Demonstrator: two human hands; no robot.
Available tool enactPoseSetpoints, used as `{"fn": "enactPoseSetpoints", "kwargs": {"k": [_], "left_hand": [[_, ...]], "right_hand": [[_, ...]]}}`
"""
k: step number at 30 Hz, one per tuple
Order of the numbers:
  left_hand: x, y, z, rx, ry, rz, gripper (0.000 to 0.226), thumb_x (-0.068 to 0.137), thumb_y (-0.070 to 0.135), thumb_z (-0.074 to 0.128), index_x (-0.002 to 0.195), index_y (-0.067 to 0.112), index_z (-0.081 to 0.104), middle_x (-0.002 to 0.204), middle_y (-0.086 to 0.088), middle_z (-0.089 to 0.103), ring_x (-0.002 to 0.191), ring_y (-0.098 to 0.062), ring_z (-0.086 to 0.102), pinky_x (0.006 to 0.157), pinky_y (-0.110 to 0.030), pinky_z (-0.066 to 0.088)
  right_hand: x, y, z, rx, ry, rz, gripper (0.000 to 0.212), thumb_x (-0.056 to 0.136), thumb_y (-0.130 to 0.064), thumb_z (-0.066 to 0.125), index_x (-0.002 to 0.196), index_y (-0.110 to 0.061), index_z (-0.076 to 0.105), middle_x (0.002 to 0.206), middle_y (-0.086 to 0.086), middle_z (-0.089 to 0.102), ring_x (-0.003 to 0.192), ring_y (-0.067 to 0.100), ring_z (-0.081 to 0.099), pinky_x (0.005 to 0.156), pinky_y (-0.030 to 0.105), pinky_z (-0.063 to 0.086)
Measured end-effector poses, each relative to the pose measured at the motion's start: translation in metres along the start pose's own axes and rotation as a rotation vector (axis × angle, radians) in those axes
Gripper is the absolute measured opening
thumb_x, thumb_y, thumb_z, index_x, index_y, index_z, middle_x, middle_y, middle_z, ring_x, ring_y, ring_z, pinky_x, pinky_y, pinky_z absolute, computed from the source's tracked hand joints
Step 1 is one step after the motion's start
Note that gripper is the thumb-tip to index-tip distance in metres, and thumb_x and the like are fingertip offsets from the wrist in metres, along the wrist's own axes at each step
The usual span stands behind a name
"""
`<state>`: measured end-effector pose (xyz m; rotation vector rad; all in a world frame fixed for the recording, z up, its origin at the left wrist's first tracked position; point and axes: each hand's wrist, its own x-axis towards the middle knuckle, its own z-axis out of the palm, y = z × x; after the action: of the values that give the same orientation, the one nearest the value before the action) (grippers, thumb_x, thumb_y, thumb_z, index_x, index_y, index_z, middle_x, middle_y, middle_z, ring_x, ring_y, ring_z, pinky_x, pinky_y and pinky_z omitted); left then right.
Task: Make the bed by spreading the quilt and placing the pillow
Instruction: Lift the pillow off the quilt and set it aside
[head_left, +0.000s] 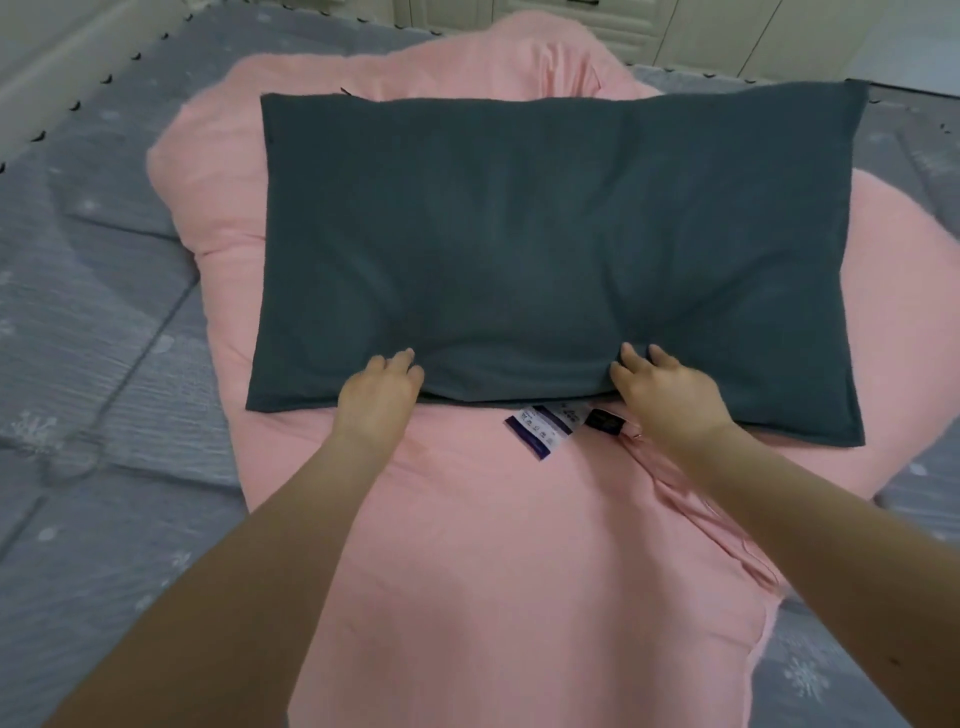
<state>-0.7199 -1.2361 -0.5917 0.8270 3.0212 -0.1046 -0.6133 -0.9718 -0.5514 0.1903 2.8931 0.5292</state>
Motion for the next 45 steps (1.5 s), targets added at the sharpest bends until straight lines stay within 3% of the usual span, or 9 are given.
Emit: {"fn": "enactPoseSetpoints", "kwargs": {"k": [4, 9, 15, 18, 21, 26, 30, 34, 45], "left_hand": [[-0.014, -0.01, -0.015, -0.014, -0.073, -0.008, 0.029, 0.082, -0.006, 0.054, 0.107, 0.009, 0.058, 0.101, -0.008, 0.054, 0.094, -0.025, 0.054, 0.061, -0.031, 0.036], [-0.067, -0.015, -0.035, -0.065, -0.049, 0.056, 0.034, 0.039, -0.012, 0.081, 0.06, 0.007, 0.061, 0.056, -0.008, 0.049, 0.043, -0.026, 0.053, 0.034, -0.026, 0.036], [-0.137, -0.024, -0.062, -0.105, -0.152, 0.084, 0.052, 0.018, -0.002, 0.088, 0.049, 0.014, 0.049, 0.048, 0.0, 0.043, 0.032, -0.017, 0.043, 0.029, -0.017, 0.021], [-0.164, -0.021, -0.089, -0.131, -0.114, 0.098, 0.055, 0.018, -0.004, 0.086, 0.051, 0.014, 0.045, 0.048, 0.001, 0.041, 0.032, -0.016, 0.042, 0.032, -0.017, 0.014], [-0.187, -0.01, -0.126, -0.144, -0.115, 0.088, 0.053, 0.023, 0.001, 0.086, 0.059, 0.014, 0.05, 0.049, 0.0, 0.045, 0.032, -0.019, 0.045, 0.033, -0.019, 0.013], [-0.226, 0.021, -0.18, -0.023, 0.014, 0.147, 0.053, 0.027, 0.0, 0.086, 0.045, 0.017, 0.038, 0.056, 0.002, 0.027, 0.035, -0.019, 0.04, 0.034, -0.02, 0.017], [-0.268, 0.061, -0.246, 0.108, 0.08, 0.216, 0.036, 0.047, 0.017, 0.086, 0.056, 0.015, 0.052, 0.067, -0.002, 0.05, 0.052, -0.023, 0.053, 0.042, -0.025, 0.022], [-0.326, 0.152, -0.302, 0.11, -0.016, 0.214, 0.008, 0.092, 0.02, 0.045, 0.095, 0.017, 0.052, 0.103, -0.004, 0.053, 0.094, -0.027, 0.056, 0.064, -0.034, 0.036], [-0.435, 0.37, -0.345, 0.064, 0.035, 0.617, 0.013, 0.093, 0.017, 0.041, 0.1, 0.018, 0.051, 0.103, -0.006, 0.062, 0.089, -0.032, 0.061, 0.066, -0.035, 0.042]], "right_hand": [[-0.017, 0.005, -0.007, 0.081, 0.066, -0.067, 0.048, 0.025, -0.02, 0.096, 0.057, -0.014, 0.06, 0.056, -0.003, 0.056, 0.049, 0.019, 0.061, 0.032, 0.018, 0.035], [-0.072, -0.007, -0.025, 0.19, 0.09, -0.075, 0.04, 0.023, -0.013, 0.09, 0.044, -0.018, 0.057, 0.038, -0.004, 0.05, 0.028, 0.018, 0.05, 0.032, 0.014, 0.023], [-0.158, -0.021, -0.07, 0.241, -0.238, -0.04, 0.028, 0.086, -0.002, 0.046, 0.106, -0.015, 0.061, 0.106, 0.005, 0.066, 0.098, 0.028, 0.063, 0.064, 0.029, 0.033], [-0.192, -0.017, -0.093, 0.297, -0.223, -0.023, 0.024, 0.079, -0.006, 0.058, 0.095, -0.022, 0.066, 0.093, 0.002, 0.069, 0.086, 0.026, 0.066, 0.058, 0.028, 0.037], [-0.224, 0.0, -0.118, 0.294, -0.096, -0.015, 0.033, 0.034, -0.009, 0.084, 0.052, -0.022, 0.06, 0.046, -0.002, 0.057, 0.038, 0.022, 0.056, 0.033, 0.017, 0.015], [-0.289, 0.044, -0.164, 0.305, -0.005, 0.065, 0.021, 0.079, -0.001, 0.053, 0.088, -0.017, 0.063, 0.079, 0.005, 0.05, 0.072, 0.027, 0.045, 0.045, 0.029, 0.023], [-0.357, 0.079, -0.187, 0.267, -0.005, 0.044, 0.025, 0.087, -0.006, 0.048, 0.104, -0.018, 0.064, 0.11, 0.009, 0.061, 0.102, 0.029, 0.059, 0.067, 0.029, 0.031], [-0.47, 0.131, -0.18, 0.293, -0.003, 0.08, 0.028, 0.089, -0.007, 0.047, 0.106, -0.02, 0.065, 0.115, 0.01, 0.06, 0.106, 0.031, 0.059, 0.069, 0.03, 0.035], [-0.724, 0.26, -0.13, 0.35, -0.084, 0.421, 0.033, 0.088, -0.012, 0.048, 0.108, -0.03, 0.066, 0.118, 0.007, 0.061, 0.108, 0.029, 0.059, 0.08, 0.03, 0.047]]}}
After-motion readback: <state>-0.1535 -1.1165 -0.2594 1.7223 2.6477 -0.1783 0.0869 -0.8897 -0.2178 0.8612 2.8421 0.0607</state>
